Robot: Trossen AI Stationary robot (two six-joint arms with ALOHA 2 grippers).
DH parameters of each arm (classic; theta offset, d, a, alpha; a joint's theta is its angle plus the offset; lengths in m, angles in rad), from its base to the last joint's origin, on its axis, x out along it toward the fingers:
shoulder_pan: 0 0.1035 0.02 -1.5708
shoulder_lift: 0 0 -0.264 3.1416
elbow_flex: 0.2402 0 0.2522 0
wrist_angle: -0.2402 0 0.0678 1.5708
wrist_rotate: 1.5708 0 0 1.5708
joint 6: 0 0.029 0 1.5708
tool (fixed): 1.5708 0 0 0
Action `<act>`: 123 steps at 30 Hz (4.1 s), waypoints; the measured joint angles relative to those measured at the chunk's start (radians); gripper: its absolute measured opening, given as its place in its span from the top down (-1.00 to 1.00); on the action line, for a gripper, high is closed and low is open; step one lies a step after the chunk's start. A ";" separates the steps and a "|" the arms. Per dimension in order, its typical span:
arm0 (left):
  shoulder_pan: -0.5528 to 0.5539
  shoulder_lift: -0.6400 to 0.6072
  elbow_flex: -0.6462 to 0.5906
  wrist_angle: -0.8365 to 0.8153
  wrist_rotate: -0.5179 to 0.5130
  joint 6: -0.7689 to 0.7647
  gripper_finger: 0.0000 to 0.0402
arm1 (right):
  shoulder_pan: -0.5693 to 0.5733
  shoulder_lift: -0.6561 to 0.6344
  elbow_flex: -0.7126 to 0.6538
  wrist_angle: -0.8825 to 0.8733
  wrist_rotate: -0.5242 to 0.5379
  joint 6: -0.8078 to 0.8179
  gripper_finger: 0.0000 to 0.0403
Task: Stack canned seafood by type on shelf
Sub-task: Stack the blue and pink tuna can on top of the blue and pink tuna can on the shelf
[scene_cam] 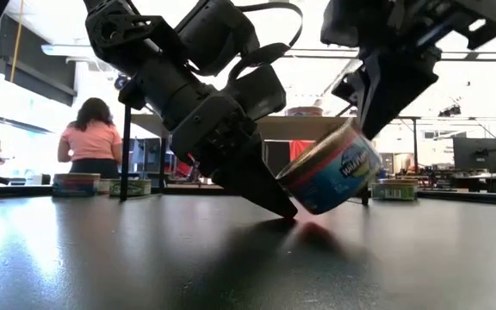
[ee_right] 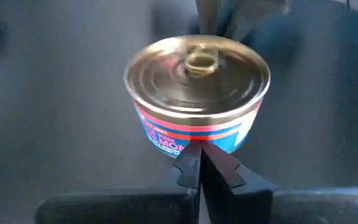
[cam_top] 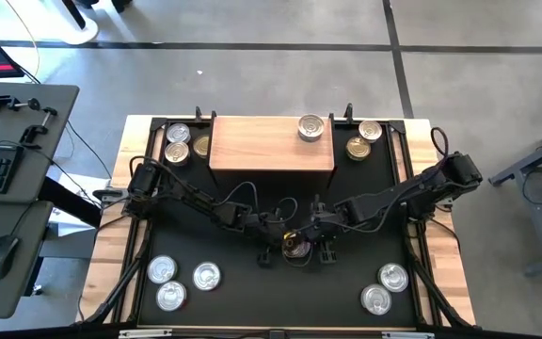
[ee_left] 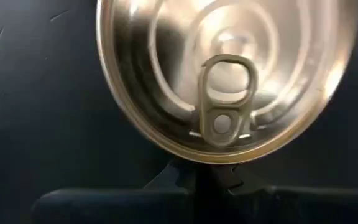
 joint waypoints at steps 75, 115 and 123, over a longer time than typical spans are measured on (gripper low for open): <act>0.051 0.123 0.471 -0.252 -0.051 0.016 1.00 | -0.001 -0.702 -0.589 -0.166 0.085 1.158 1.00; 0.013 0.285 0.617 -0.514 -0.134 0.025 1.00 | 0.003 -0.488 -0.398 0.065 0.044 1.003 1.00; 0.023 0.250 0.615 -0.633 -0.118 0.028 1.00 | 0.005 -0.489 -0.255 -0.069 0.102 0.723 1.00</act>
